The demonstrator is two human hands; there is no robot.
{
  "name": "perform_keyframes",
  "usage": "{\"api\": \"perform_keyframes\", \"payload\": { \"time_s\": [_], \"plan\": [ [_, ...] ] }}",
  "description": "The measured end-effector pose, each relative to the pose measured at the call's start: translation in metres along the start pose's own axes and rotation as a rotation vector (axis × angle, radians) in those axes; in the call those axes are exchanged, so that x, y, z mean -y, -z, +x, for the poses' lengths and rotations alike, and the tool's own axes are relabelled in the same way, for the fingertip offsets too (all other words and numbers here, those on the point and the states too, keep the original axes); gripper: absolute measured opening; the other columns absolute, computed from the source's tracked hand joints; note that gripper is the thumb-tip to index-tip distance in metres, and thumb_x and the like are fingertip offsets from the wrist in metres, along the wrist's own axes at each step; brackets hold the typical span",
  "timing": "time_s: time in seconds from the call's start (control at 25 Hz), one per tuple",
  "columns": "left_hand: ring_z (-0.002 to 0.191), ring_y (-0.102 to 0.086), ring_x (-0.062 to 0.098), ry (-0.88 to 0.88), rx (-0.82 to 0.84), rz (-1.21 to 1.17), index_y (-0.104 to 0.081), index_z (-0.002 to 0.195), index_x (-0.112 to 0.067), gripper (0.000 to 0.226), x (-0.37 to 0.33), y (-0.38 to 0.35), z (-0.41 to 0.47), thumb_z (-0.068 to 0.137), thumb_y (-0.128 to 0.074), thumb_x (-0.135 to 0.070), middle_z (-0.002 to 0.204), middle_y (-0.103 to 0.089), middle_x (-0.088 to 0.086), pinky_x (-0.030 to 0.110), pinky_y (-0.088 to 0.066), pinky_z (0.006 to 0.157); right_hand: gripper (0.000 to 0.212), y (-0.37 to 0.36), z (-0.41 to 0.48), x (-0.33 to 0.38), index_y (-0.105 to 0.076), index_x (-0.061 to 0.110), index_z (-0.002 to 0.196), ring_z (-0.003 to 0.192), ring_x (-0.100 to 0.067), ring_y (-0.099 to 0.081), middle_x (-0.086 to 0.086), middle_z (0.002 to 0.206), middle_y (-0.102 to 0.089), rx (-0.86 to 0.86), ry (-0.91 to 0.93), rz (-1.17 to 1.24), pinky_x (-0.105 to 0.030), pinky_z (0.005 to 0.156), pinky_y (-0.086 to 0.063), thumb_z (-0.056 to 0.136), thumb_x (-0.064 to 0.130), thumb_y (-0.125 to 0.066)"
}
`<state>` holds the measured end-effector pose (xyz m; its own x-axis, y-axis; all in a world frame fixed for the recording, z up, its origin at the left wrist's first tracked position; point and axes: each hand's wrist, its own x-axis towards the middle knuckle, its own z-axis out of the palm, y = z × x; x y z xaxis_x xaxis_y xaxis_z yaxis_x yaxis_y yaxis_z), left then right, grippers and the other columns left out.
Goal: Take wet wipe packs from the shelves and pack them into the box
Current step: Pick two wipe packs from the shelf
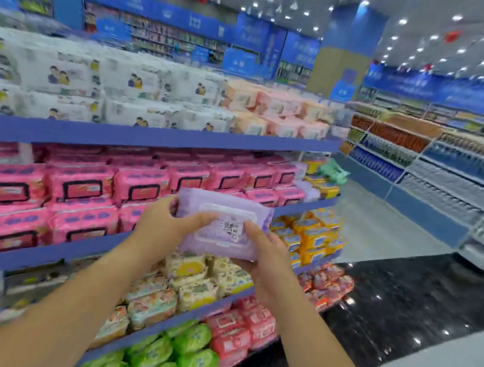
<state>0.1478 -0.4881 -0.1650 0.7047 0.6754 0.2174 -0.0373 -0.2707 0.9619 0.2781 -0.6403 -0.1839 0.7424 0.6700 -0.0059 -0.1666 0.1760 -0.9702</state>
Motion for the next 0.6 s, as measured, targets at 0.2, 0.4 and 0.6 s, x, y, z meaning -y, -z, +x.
{"api": "perform_keyframes", "payload": {
  "time_s": [0.2, 0.4, 0.6],
  "plan": [
    [0.082, -0.077, 0.024, -0.072, 0.108, -0.185, -0.075, 0.1, -0.013, 0.037, -0.091, -0.14, 0.063, 0.076, -0.087, -0.038, 0.094, -0.08, 0.004, 0.038, -0.062, 0.065, 0.03, 0.128, 0.033, 0.123, -0.065, 0.013, 0.113, 0.078, -0.018, -0.07, -0.004, 0.096, -0.071, -0.078, 0.146, -0.101, -0.041, 0.076, -0.059, 0.091, 0.033, -0.071],
    [0.081, -0.075, 0.022, -0.034, 0.219, -0.229, -0.073, 0.106, -0.004, 0.031, -0.119, -0.267, 0.134, 0.084, -0.082, -0.024, 0.096, -0.078, 0.014, 0.035, -0.061, 0.071, 0.032, 0.24, 0.08, 0.166, -0.066, 0.012, 0.119, 0.087, -0.02, -0.071, -0.009, 0.108, -0.075, -0.171, 0.173, -0.115, -0.038, 0.075, -0.061, 0.094, 0.032, -0.067],
    [0.099, -0.074, 0.031, -0.02, 0.239, -0.291, -0.071, 0.114, -0.006, 0.038, -0.087, -0.388, 0.221, 0.084, -0.083, -0.026, 0.109, -0.076, 0.016, 0.042, -0.063, 0.074, 0.036, 0.349, 0.173, 0.182, -0.067, 0.01, 0.12, 0.092, -0.025, -0.072, -0.014, 0.111, -0.075, -0.197, 0.144, -0.233, -0.042, 0.083, -0.059, 0.093, 0.032, -0.067]
  ]
}}
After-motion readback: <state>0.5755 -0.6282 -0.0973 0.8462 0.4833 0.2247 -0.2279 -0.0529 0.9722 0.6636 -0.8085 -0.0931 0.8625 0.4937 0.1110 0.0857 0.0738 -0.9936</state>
